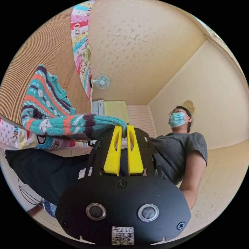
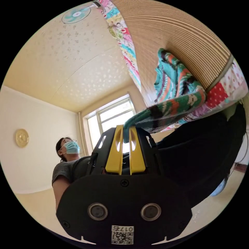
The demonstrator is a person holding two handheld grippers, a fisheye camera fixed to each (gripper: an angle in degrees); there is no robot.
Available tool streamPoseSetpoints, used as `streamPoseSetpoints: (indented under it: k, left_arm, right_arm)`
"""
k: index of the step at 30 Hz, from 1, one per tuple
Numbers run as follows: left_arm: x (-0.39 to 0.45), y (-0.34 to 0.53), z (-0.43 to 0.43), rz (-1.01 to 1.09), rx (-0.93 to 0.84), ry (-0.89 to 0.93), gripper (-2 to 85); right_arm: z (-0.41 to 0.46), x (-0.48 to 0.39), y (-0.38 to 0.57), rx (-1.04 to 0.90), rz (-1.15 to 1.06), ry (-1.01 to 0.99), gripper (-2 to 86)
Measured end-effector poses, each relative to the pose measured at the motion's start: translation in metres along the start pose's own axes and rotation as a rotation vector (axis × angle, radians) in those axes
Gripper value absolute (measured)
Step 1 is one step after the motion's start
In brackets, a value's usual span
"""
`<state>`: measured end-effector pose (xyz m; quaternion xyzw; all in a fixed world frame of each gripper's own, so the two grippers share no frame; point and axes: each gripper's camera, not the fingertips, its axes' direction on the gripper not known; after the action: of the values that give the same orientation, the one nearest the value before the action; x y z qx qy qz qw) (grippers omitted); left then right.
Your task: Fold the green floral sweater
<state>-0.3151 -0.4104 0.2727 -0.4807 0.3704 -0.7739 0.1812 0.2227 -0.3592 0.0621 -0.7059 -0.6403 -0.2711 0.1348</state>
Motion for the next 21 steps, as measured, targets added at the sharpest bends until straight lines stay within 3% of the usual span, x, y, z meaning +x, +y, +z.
streamPoseSetpoints:
  k: [3,6,11,14,18,21]
  left_arm:
    - [-0.059,-0.034,-0.018,-0.267,0.154,-0.174,4.0]
    - [-0.101,-0.08,-0.022,-0.392,0.273,-0.214,4.0]
    - [-0.128,-0.186,-0.005,-0.322,0.319,-0.199,4.1]
    - [-0.155,-0.242,-0.001,-0.377,0.341,-0.266,4.1]
    - [-0.191,-0.285,-0.01,-0.438,0.25,-0.586,6.1]
    - [-0.189,-0.287,-0.02,-0.371,0.221,-0.745,8.5]
  right_arm:
    - [0.003,0.021,-0.024,0.108,0.089,0.091,1.1]
    - [0.019,0.024,-0.068,0.203,0.071,0.081,1.0]
    - [0.069,-0.005,-0.172,0.292,-0.053,0.151,1.6]
    - [0.099,0.004,-0.221,0.328,-0.006,0.229,2.7]
    - [0.134,0.025,-0.256,0.31,0.056,0.326,5.4]
    - [0.155,0.013,-0.255,0.322,-0.012,0.549,6.0]
